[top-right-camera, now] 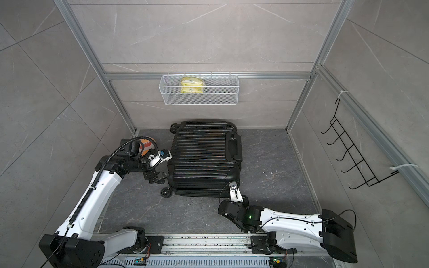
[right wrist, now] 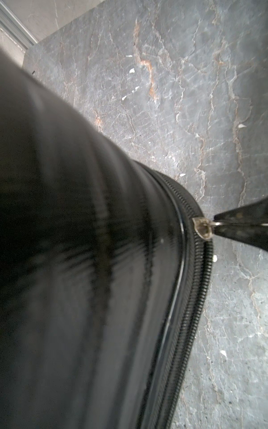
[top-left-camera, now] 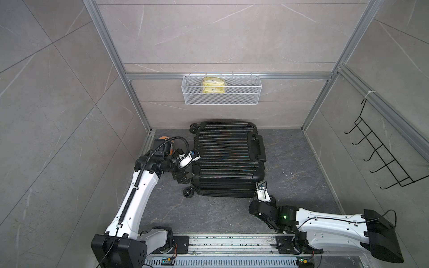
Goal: Close the suitcase zippers
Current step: Zip the zipper on the suitcase.
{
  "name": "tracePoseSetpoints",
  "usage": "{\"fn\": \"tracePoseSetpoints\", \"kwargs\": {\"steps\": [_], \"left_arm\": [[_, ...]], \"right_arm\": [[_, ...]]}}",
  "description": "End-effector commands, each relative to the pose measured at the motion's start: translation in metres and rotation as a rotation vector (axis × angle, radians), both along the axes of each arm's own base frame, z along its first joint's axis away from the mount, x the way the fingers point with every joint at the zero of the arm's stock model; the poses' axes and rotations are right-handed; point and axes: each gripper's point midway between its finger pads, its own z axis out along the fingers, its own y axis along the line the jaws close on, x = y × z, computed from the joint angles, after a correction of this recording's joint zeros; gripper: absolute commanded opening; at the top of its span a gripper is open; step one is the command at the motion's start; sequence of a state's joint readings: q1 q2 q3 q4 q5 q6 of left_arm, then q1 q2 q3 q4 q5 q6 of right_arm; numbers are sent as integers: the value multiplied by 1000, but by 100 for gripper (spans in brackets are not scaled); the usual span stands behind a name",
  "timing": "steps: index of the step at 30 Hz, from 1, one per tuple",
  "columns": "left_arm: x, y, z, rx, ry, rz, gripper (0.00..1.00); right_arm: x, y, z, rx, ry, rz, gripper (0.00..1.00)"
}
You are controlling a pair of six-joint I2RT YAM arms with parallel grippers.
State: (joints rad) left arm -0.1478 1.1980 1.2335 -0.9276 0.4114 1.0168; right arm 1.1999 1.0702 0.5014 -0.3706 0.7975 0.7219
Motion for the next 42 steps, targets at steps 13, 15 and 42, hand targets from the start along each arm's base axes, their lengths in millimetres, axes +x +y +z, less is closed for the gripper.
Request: {"fn": "tracePoseSetpoints", "kwargs": {"steps": [13,15,42], "left_arm": [[-30,2,-30,40,142,-103,90],[-29,0,-44,82,172,-117,88],[-28,-100,-21,-70,180,-220,7]], "right_arm": [[-1,-7,-7,-30,24,-11,0],[-1,-8,-8,-32,26,-10,0],[-25,85,6,85,55,513,0]]}}
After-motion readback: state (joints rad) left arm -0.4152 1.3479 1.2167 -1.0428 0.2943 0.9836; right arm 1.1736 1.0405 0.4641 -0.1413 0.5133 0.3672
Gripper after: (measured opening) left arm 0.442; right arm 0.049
